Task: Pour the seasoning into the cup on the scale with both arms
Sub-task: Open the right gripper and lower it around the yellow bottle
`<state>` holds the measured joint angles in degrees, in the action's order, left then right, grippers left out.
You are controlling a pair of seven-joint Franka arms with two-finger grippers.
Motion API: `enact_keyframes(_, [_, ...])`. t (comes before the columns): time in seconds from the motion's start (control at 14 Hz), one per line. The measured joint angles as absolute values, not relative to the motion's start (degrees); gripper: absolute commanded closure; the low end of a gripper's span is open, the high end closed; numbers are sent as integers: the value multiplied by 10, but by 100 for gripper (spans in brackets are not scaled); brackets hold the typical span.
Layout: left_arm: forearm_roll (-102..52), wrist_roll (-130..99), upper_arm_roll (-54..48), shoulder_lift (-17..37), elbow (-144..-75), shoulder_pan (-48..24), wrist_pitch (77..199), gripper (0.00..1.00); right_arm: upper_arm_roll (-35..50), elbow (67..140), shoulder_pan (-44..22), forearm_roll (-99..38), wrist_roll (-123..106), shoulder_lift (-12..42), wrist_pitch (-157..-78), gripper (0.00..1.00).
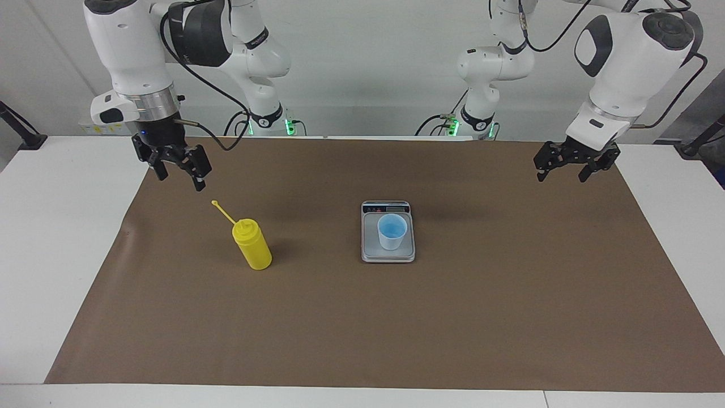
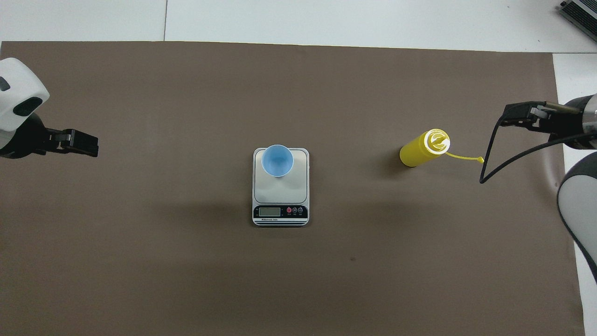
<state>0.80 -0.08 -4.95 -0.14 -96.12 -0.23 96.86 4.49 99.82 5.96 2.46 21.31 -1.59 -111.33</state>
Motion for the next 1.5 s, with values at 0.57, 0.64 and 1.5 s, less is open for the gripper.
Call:
enact_keyframes(0.57, [-16, 14, -48, -9, -935, 19, 945, 0, 43, 1001, 120, -83, 413, 38, -1124, 0])
enact_keyframes(0.64, [-16, 14, -49, -9, -935, 19, 945, 0, 43, 1001, 125, -91, 439, 50, -1124, 0])
enact_keyframes(1.5, [-15, 20, -50, -14, -940, 20, 914, 0, 43, 986, 161, -224, 582, 191, -1118, 0])
